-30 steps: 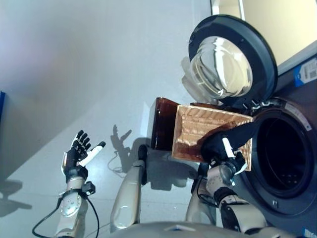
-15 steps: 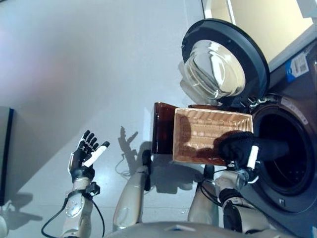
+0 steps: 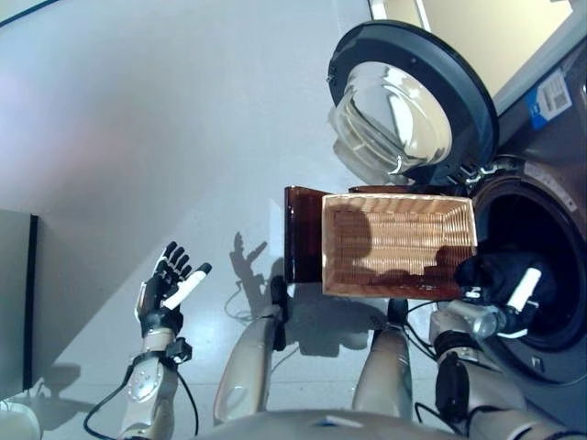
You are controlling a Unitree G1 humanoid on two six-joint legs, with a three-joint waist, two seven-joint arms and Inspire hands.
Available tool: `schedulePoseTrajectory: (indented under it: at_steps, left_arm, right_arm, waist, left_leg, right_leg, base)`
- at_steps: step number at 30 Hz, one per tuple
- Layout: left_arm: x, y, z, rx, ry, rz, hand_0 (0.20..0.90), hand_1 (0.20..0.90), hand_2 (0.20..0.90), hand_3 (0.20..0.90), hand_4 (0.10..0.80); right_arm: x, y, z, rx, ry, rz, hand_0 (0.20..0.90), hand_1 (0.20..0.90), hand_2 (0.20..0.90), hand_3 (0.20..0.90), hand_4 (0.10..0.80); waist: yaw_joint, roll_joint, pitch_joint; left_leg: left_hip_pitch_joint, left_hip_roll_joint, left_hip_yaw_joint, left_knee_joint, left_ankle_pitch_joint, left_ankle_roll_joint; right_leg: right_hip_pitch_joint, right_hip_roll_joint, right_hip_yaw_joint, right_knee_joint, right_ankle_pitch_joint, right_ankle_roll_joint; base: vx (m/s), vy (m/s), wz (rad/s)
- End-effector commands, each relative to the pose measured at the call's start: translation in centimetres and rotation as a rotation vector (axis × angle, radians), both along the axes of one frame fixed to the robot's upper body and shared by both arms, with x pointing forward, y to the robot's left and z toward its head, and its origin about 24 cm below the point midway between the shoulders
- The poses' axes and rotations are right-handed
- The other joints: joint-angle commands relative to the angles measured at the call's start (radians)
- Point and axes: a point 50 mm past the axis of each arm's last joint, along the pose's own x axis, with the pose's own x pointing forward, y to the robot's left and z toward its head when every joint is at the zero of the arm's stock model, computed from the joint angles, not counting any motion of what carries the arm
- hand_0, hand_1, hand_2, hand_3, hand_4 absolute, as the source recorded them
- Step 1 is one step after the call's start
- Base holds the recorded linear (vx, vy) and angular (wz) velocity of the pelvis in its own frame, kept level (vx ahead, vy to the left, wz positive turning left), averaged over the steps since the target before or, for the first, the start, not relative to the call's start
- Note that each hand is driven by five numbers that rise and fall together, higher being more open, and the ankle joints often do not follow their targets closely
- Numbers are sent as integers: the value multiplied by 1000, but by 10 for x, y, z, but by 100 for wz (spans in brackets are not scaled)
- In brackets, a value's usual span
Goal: Pick up the clothes and place them into the washing machine
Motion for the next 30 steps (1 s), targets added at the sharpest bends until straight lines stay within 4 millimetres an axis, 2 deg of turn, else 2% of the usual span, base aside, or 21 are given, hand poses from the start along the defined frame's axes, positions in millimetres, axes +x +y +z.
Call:
schedulePoseTrajectory:
  at_steps: [1, 8, 13, 21, 26, 30]
  left_arm:
    - [-3, 28, 25, 64, -142, 89, 900, 900, 900, 900, 800]
    - [-6, 27, 27, 66, -142, 59, 900, 900, 900, 900, 800]
    - [-5, 30, 29, 89, -144, 58, 900, 900, 900, 900, 800]
    - [-9, 35, 31, 91, -146, 77, 900, 900, 900, 900, 800]
    - [-13, 42, 31, 104, -141, 124, 900, 900, 900, 900, 800]
    - [-14, 44, 32, 114, -141, 126, 900, 900, 900, 900, 800]
  right_arm:
    - [-12, -44, 43, -191, -71, -168, 200, 200, 200, 200, 300]
    - [-8, -64, 74, -227, -121, -254, 200, 200, 200, 200, 300]
    - [-7, -74, 89, -274, -94, -252, 200, 200, 200, 200, 300]
    - [-4, -71, 91, -310, -83, -220, 200, 200, 200, 200, 300]
    - [4, -63, 92, -336, -84, -178, 200, 200, 200, 200, 300]
    - [9, -64, 102, -341, -96, -196, 200, 200, 200, 200, 300]
  waist:
    - [-1, 16, 8]
    - [3, 28, 13]
    - [1, 29, 6]
    - [-7, 18, 2]
    - [-2, 6, -4]
    - [0, 5, -11]
  left_leg:
    - [-23, 33, -58, 40, -23, -57]
    - [-42, 36, -56, 52, -28, -56]
    - [-72, 36, -57, 120, -68, -52]
    - [-113, 47, -59, 224, -113, -50]
    - [-155, 54, -63, 309, -153, -40]
    - [-178, 58, -61, 328, -160, -39]
  right_leg:
    - [-60, 34, 11, 57, 56, -81]
    - [-90, 41, 19, 89, 44, -84]
    - [-134, 48, 41, 157, 18, -93]
    - [-176, 61, 60, 243, -21, -108]
    - [-233, 75, 81, 318, -48, -122]
    - [-259, 79, 86, 337, -56, -125]
  base:
    - [-44, -27, -1]
    - [-10, -10, -4]
    - [-11, 13, -5]
    - [-6, -1, -3]
    - [-19, -2, -6]
    - [-14, -5, -12]
